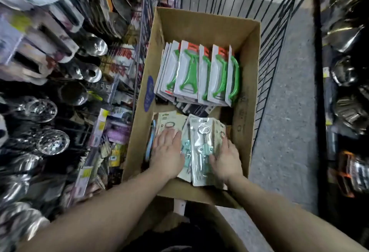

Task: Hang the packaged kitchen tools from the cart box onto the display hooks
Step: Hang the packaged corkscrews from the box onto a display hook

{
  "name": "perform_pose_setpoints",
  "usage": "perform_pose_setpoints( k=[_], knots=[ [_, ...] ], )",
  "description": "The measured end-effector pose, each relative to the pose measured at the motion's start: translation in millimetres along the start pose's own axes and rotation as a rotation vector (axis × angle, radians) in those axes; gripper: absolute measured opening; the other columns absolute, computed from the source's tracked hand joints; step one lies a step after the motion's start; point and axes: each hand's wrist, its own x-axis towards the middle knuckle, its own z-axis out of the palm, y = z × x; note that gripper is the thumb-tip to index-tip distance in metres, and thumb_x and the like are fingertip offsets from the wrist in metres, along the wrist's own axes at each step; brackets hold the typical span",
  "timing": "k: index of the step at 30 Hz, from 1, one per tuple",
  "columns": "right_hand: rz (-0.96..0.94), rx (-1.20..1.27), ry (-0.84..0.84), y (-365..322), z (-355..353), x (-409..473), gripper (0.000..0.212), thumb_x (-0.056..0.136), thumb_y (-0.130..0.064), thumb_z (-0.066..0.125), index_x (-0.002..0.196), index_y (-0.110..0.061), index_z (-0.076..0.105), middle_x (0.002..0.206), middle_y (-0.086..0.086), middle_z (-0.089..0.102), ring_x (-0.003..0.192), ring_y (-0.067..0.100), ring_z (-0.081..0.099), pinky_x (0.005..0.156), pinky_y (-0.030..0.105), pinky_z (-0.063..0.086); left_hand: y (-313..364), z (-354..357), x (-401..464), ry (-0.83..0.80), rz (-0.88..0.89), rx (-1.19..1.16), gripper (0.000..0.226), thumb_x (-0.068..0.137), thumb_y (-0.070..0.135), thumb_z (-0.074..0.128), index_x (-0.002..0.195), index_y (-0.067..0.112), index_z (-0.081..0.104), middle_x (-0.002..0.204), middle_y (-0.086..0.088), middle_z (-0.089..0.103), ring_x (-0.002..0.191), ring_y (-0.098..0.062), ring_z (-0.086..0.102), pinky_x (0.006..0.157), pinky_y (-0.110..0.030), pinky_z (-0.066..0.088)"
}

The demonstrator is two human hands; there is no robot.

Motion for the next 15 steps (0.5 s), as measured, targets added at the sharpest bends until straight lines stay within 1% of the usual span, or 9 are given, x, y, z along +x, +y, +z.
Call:
perform_pose_setpoints(
  k=[2, 5, 8, 10, 13, 15],
  knots=[
    [0.06, 0.035, 0.015, 2, 3, 2, 0.072, 0.092, -0.037, 0.055, 0.15, -0.005, 0.025, 0.152, 0.016, 0.035, 0.14, 0.032, 0.032, 0.12, 0.04, 0.025, 4, 5, 6, -0.049, 0.032, 0.047, 0.073, 0.101, 0.037, 0.047, 0.16, 0.016, 0.011, 0.169, -0.007, 0.004, 0.156, -0.027, -0.003, 0.126, -0.042, -0.002],
    [0.123, 0.052, -0.035, 3, 6, -1, 0.079, 0.094, -0.04, 0.053, 0.155, -0.004, 0.017, 0.158, 0.016, 0.026, 0.145, 0.032, 0.026, 0.122, 0.039, 0.021, 11, 12, 11, -0.134, 0.039, 0.095, 0.071, 0.102, 0.039, 0.043, 0.16, 0.013, 0.01, 0.169, -0.009, 0.002, 0.155, -0.029, -0.003, 0.126, -0.044, -0.002],
    [0.138, 0.067, -0.079, 4, 8, -4, 0.077, 0.098, -0.041, 0.051, 0.158, -0.011, 0.012, 0.163, 0.013, 0.014, 0.15, 0.03, 0.017, 0.122, 0.037, 0.015, 15, 17, 15, -0.164, 0.03, 0.14, 0.072, 0.102, 0.049, 0.041, 0.159, 0.012, 0.016, 0.168, -0.011, 0.006, 0.155, -0.03, 0.001, 0.126, -0.045, -0.002],
    [0.159, 0.076, -0.115, 5, 7, -2, 0.075, 0.099, -0.042, 0.05, 0.158, -0.016, 0.013, 0.165, 0.011, 0.009, 0.151, 0.029, 0.013, 0.122, 0.037, 0.014, 20, 21, 20, -0.173, 0.006, 0.125, 0.075, 0.1, 0.055, 0.039, 0.158, 0.011, 0.019, 0.168, -0.011, 0.008, 0.155, -0.03, 0.002, 0.125, -0.045, -0.001],
    [0.162, 0.104, -0.149, 7, 8, 1, 0.073, 0.097, -0.044, 0.052, 0.157, -0.02, 0.017, 0.165, 0.013, 0.008, 0.151, 0.03, 0.014, 0.122, 0.037, 0.015, 27, 28, 29, -0.2, -0.033, 0.085, 0.083, 0.097, 0.064, 0.037, 0.158, 0.012, 0.017, 0.168, -0.011, 0.009, 0.155, -0.029, 0.002, 0.125, -0.046, 0.0],
    [0.168, 0.151, -0.183, 9, 7, 3, 0.073, 0.097, -0.046, 0.053, 0.157, -0.023, 0.019, 0.165, 0.013, 0.008, 0.152, 0.03, 0.015, 0.121, 0.035, 0.014, 31, 30, 36, -0.212, -0.067, 0.044, 0.09, 0.093, 0.071, 0.039, 0.159, 0.014, 0.017, 0.168, -0.009, 0.01, 0.155, -0.028, 0.003, 0.125, -0.047, 0.0]
  ],
)
